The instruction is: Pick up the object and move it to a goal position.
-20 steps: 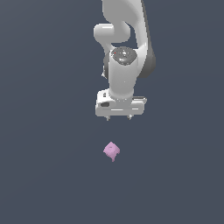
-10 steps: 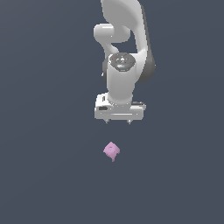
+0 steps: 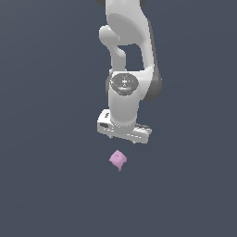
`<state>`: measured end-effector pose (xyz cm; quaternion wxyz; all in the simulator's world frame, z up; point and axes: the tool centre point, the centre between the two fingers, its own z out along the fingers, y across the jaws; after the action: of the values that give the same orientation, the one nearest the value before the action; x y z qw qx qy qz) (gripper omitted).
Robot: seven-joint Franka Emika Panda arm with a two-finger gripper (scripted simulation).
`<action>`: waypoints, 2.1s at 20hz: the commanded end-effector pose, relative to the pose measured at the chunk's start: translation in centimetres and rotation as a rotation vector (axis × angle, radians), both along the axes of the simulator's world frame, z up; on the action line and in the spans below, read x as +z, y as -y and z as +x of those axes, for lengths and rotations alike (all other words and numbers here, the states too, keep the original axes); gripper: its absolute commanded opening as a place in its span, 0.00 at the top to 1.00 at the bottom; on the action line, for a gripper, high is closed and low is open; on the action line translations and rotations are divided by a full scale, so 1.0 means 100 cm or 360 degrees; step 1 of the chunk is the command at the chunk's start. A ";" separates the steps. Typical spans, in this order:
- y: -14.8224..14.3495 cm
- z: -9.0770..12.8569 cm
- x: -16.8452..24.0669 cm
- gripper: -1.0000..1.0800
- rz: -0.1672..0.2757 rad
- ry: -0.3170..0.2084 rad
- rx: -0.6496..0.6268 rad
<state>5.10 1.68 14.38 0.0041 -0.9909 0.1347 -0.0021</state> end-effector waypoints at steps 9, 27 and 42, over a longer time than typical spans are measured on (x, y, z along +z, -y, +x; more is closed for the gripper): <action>0.013 0.038 -0.037 0.04 -0.0004 -0.0009 -0.0429; 0.017 0.050 -0.064 0.04 -0.0010 -0.0011 -0.0592; 0.017 0.051 -0.103 1.00 -0.0010 -0.0011 -0.0598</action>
<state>10.16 -0.03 4.02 0.0000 -0.9483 0.3172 0.0002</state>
